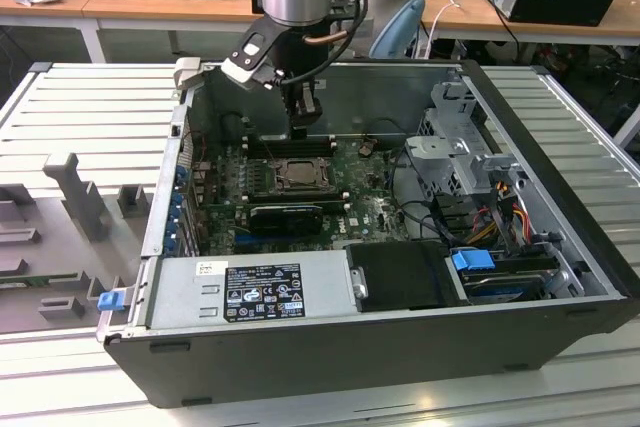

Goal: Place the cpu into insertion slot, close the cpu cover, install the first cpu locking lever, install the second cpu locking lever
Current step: 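Install the first cpu locking lever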

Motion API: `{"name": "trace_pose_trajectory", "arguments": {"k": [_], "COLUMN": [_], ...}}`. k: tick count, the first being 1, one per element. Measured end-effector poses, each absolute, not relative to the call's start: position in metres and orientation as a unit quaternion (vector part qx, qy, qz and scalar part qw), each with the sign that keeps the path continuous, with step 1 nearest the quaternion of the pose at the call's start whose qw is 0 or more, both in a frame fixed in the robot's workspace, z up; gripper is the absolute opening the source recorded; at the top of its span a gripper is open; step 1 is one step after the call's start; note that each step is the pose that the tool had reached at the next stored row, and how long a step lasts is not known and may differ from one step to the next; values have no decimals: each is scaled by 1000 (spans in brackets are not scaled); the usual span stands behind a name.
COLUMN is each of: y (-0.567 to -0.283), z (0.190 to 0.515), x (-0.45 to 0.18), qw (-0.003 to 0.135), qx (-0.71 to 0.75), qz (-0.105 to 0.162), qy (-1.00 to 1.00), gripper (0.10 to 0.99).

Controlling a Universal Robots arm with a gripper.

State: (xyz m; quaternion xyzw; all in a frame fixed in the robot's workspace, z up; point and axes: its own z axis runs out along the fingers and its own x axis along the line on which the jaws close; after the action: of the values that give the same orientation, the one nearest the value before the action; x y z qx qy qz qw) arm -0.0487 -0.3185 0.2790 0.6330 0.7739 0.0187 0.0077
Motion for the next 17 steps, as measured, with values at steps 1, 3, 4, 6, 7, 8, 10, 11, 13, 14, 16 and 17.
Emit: {"name": "trace_pose_trajectory", "arguments": {"k": [1,3,4,6,7,8,10,11,13,14,16,17], "y": [-319,-319,-319,-319,-319,-319,-319,-319,-319,-319,-319,-319], "z": [279,279,279,279,279,279,279,279,279,279,279,279], "x": [-49,-49,-49,-49,-49,-49,-49,-49,-49,-49,-49,-49], "qw": [8,7,7,7,7,7,7,7,7,7,7,7], "qx": [630,620,618,612,609,606,602,599,593,591,587,586], "qz": [19,19,19,19,19,19,19,19,19,19,19,19], "qy": [777,784,786,791,793,795,798,801,805,806,809,810], "gripper": [106,106,106,106,106,106,106,106,106,106,106,106]}}
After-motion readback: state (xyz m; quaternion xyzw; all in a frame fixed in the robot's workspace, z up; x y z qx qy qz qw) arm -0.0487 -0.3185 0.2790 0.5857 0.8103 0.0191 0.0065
